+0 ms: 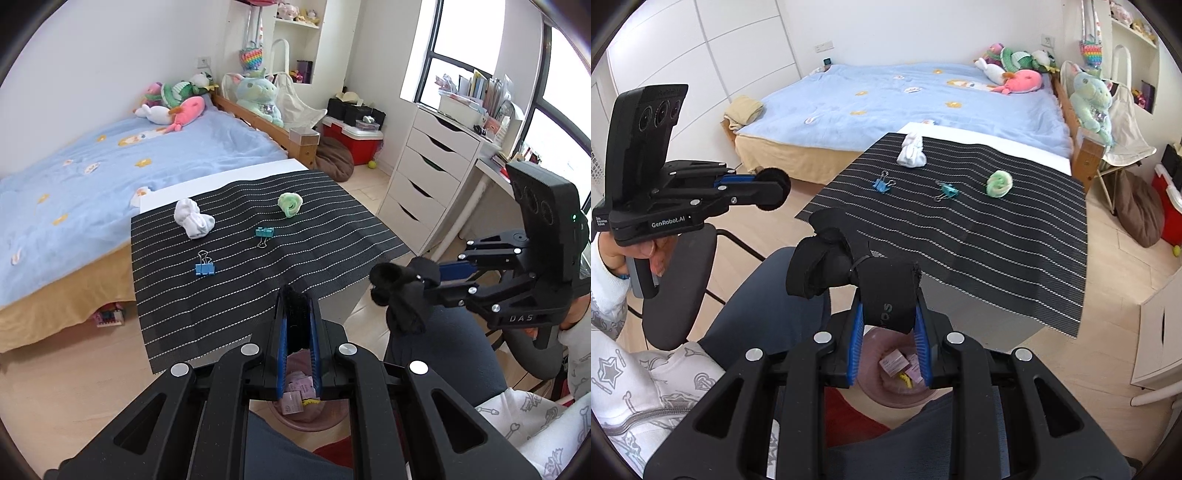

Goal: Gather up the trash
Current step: 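Carry the black sock over the bin and open the right tool while the left tool carries the blue clip, then open the left tool over the bin to drop the blue binder clip, then reach the right tool to the green plush toy and close on it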

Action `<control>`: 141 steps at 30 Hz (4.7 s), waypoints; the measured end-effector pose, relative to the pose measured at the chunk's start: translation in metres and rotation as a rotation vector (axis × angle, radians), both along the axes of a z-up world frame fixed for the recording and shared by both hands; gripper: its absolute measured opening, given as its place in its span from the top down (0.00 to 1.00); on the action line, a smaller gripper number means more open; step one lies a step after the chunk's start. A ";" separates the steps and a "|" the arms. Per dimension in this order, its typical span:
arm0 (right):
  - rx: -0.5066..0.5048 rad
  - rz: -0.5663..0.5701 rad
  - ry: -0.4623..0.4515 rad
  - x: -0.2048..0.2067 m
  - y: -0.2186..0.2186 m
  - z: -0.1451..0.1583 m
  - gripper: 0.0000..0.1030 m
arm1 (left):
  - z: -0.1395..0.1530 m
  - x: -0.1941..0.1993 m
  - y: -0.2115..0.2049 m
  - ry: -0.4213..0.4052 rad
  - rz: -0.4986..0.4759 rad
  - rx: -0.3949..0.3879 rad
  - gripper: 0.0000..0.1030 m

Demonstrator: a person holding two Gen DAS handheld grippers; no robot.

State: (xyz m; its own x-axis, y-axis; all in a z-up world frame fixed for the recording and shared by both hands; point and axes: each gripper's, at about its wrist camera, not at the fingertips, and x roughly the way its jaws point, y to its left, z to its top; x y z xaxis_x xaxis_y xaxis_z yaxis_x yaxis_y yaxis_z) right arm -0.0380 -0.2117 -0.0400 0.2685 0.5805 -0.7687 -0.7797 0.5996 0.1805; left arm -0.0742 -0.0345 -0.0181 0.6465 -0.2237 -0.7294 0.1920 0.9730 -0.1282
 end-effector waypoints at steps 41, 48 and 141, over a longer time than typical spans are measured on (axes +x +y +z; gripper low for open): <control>0.041 -0.213 0.012 0.018 -0.040 0.003 0.06 | -0.011 0.009 -0.047 0.050 -0.142 0.014 0.90; 0.055 -0.222 0.017 0.021 -0.044 0.003 0.06 | -0.015 0.012 -0.053 0.071 -0.154 0.023 0.73; -0.242 -0.219 0.261 0.266 0.104 -0.079 0.74 | -0.042 0.042 0.049 0.058 0.154 -0.097 0.07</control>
State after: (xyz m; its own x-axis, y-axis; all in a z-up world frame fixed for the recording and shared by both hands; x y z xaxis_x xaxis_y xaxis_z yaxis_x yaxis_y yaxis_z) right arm 0.2276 -0.1077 -0.1188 0.1434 0.3255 -0.9346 -0.5752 0.7959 0.1889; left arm -0.0321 0.0143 -0.0602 0.6358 -0.1968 -0.7464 0.0317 0.9728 -0.2295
